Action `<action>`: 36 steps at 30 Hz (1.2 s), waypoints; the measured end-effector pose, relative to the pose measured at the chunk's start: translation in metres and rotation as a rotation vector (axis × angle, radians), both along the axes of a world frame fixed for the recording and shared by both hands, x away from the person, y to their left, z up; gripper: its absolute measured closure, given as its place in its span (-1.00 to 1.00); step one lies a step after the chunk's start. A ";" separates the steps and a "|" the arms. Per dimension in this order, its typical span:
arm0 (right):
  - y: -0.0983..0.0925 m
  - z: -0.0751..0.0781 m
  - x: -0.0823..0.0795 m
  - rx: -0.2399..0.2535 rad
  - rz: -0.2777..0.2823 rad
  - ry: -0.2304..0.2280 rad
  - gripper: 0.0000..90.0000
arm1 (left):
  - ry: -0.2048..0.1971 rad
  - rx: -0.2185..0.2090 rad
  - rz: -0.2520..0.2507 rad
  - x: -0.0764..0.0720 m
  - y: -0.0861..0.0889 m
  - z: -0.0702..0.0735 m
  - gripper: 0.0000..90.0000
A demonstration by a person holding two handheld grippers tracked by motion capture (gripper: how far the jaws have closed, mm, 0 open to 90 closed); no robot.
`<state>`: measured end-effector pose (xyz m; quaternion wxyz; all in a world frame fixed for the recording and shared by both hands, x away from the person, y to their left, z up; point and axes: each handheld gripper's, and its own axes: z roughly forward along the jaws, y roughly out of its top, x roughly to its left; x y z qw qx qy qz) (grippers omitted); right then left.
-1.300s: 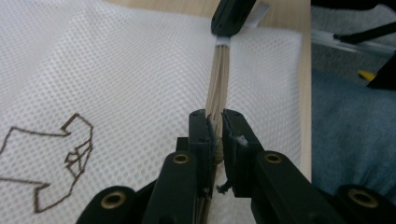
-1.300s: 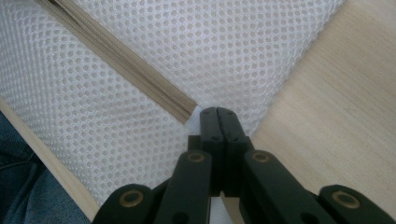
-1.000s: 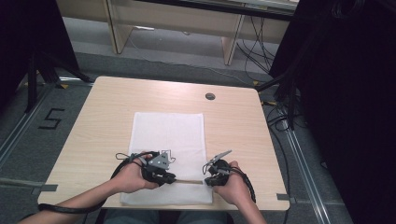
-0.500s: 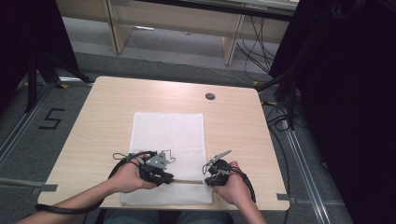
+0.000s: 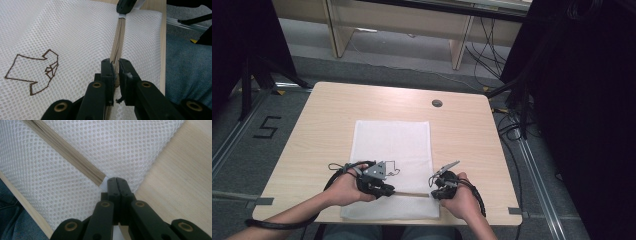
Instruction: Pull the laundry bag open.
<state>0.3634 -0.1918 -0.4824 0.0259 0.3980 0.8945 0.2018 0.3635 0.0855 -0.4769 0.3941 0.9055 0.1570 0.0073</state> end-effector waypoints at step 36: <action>0.001 0.000 -0.001 0.004 0.001 -0.006 1.00 | 0.018 -0.013 0.015 0.000 0.015 0.003 0.83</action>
